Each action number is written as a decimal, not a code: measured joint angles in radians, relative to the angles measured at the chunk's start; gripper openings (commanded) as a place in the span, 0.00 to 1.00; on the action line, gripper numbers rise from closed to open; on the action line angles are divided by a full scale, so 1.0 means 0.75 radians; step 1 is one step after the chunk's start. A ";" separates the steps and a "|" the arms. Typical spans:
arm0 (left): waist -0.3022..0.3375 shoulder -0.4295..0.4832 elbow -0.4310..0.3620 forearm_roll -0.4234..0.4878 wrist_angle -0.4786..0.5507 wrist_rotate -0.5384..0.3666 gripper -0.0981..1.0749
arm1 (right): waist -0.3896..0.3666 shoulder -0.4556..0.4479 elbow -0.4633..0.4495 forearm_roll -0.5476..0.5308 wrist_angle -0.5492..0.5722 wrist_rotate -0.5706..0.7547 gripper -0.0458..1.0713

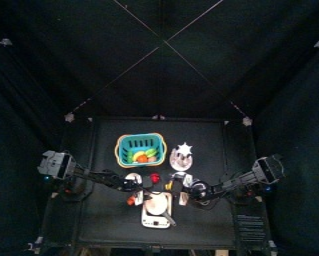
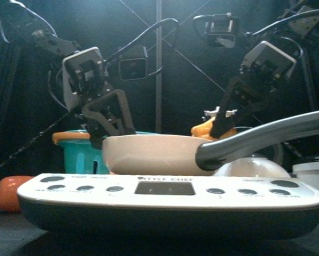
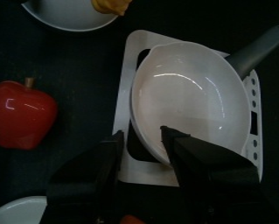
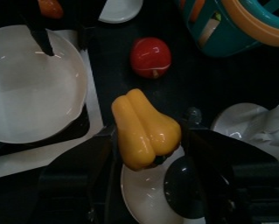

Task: Grab pan

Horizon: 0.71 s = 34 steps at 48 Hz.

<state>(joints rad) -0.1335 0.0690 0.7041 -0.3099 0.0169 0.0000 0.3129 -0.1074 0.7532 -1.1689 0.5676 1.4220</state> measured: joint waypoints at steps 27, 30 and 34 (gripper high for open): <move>0.014 0.020 -0.002 0.004 0.033 -0.002 0.43 | 0.000 0.000 0.008 0.016 0.000 0.002 0.62; 0.016 0.020 -0.002 0.006 0.035 0.000 0.43 | 0.000 0.000 0.008 0.018 0.000 0.002 0.62; 0.016 0.018 -0.002 0.008 0.037 0.000 0.43 | -0.002 0.000 0.008 0.018 0.000 0.002 0.62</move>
<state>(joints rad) -0.1212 0.0828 0.7026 -0.3037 0.0445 0.0000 0.3114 -0.1074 0.7593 -1.1551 0.5676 1.4235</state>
